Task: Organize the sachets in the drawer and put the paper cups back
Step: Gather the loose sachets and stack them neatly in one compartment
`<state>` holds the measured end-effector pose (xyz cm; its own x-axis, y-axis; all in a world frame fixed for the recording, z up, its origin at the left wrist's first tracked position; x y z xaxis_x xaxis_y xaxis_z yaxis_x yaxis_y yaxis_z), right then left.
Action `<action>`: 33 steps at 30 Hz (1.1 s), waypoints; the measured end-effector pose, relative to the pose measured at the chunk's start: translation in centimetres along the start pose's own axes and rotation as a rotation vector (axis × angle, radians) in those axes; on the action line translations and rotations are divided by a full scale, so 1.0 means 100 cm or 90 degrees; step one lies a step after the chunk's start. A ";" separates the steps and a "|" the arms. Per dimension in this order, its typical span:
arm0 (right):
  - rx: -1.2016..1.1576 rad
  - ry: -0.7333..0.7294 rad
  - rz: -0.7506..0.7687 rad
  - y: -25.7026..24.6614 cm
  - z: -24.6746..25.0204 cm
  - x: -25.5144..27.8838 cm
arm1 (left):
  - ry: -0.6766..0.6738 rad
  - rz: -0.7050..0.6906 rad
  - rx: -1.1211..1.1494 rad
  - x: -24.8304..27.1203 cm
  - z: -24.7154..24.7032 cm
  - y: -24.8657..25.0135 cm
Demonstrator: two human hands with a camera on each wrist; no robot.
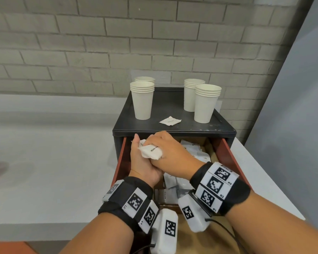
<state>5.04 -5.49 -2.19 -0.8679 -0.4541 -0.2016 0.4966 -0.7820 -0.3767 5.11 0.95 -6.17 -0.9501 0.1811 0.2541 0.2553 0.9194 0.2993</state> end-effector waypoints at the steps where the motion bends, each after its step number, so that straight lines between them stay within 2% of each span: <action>1: -0.010 0.001 -0.012 0.005 -0.002 0.000 | -0.003 0.000 0.000 0.000 -0.001 -0.001; 5: 0.073 -0.020 -0.030 0.018 -0.007 0.002 | -0.004 0.008 0.008 -0.001 -0.003 -0.004; 14: 0.010 -0.120 -0.096 0.022 -0.004 0.007 | -0.054 0.053 -0.040 0.001 -0.008 -0.014; 19: -0.025 -0.208 -0.123 0.028 0.007 0.005 | -0.080 0.052 -0.074 -0.004 -0.004 -0.014; 21: -0.051 -0.163 -0.095 0.026 0.019 0.002 | -0.085 0.049 -0.050 -0.006 -0.003 -0.013; 24: -0.104 -0.002 -0.107 0.028 0.037 -0.010 | -0.064 0.036 -0.010 -0.010 -0.001 -0.012; 27: 0.010 0.102 -0.175 0.043 0.046 -0.027 | -0.011 0.012 -0.018 -0.013 0.001 -0.010; 29: 0.088 0.071 -0.188 0.050 0.045 -0.041 | 0.002 0.007 -0.022 -0.013 0.001 -0.010; 33: 0.190 -0.059 -0.198 0.060 0.034 -0.061 | 0.012 0.001 -0.018 -0.013 0.001 -0.009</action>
<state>13.33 -8.89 -0.21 -0.9785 -0.2037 -0.0328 0.2062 -0.9703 -0.1263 6.16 -0.06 -6.84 -0.9462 0.1760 0.2714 0.2621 0.9090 0.3241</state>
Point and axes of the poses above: each hand's wrist, its own x-axis away from the middle knuckle, its own z-axis out of the back of the hand, y = z × x, the point moved 4 cm from there along -x, towards the middle knuckle, and after that the axes turned 9 degrees about x, right-handed, at the moved point
